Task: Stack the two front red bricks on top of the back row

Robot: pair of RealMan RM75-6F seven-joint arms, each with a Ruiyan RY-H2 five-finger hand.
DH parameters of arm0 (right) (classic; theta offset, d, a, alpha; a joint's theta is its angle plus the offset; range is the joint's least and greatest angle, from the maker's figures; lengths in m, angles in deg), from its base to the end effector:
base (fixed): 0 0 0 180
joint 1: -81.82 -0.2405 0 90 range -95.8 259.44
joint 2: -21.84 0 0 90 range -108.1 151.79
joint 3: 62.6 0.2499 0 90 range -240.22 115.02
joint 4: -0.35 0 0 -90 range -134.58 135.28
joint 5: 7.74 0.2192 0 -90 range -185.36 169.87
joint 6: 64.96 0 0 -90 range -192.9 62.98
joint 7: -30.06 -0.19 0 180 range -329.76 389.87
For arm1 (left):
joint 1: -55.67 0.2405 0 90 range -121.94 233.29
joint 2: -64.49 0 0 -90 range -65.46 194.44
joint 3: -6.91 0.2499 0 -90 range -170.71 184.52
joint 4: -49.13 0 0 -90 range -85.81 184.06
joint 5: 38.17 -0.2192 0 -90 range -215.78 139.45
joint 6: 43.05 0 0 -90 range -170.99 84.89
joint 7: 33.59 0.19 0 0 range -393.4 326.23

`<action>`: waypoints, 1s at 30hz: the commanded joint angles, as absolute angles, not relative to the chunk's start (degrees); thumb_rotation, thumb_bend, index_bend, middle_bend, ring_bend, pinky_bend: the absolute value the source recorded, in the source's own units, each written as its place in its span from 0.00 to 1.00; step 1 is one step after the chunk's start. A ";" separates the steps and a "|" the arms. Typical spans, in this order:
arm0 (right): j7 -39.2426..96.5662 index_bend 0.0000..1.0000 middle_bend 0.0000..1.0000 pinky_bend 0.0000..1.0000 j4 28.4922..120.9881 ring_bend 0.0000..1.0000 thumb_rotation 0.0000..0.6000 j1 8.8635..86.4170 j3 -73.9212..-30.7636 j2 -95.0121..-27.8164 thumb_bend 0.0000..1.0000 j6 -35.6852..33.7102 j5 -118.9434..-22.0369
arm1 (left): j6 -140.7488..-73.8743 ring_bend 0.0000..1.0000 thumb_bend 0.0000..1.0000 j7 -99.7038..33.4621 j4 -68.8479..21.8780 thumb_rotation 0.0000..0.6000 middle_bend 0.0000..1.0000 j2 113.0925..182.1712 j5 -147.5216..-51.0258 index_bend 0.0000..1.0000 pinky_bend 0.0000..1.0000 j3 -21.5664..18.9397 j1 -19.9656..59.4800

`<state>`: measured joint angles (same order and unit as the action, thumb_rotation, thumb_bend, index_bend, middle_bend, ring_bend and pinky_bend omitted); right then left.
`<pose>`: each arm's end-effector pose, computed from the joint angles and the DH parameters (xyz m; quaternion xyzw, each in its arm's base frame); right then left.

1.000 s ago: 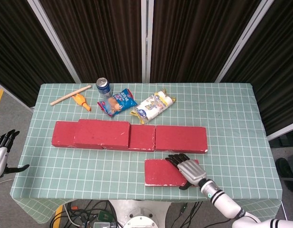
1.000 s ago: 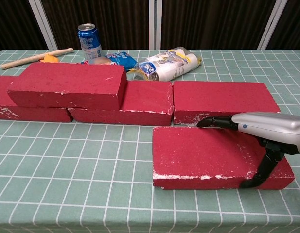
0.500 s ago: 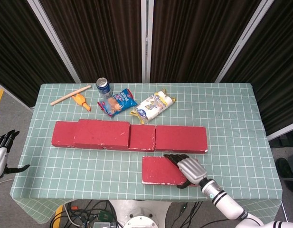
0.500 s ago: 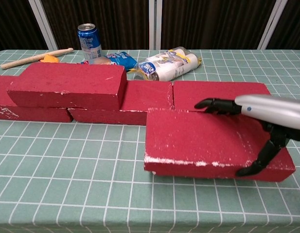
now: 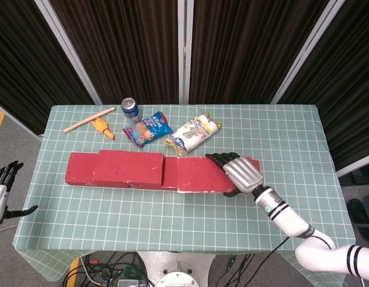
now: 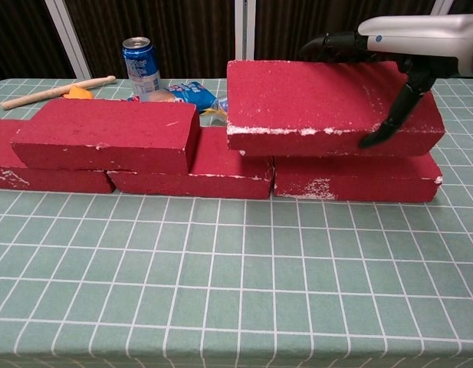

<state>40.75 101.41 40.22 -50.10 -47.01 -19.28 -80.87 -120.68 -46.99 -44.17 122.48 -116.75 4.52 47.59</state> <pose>-0.1045 -0.3648 0.0251 0.7900 -0.3530 0.3711 0.3372 -0.3341 0.2420 0.1693 -0.5488 -0.4788 -0.3891 0.5640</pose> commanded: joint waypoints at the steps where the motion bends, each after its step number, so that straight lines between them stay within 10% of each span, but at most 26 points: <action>1: 39.95 0.01 0.27 0.30 97.52 0.21 1.00 37.51 -49.36 -48.58 0.05 -22.38 -79.36 | -121.02 0.00 0.01 -47.19 -43.76 1.00 0.00 122.83 -117.05 0.05 0.00 4.34 47.77; 30: 34.30 0.01 0.25 0.27 89.83 0.20 1.00 26.25 -50.45 -52.91 0.05 -34.32 -66.04 | -117.50 0.00 0.01 -53.52 -40.85 1.00 0.00 123.55 -118.33 0.05 0.00 4.61 47.46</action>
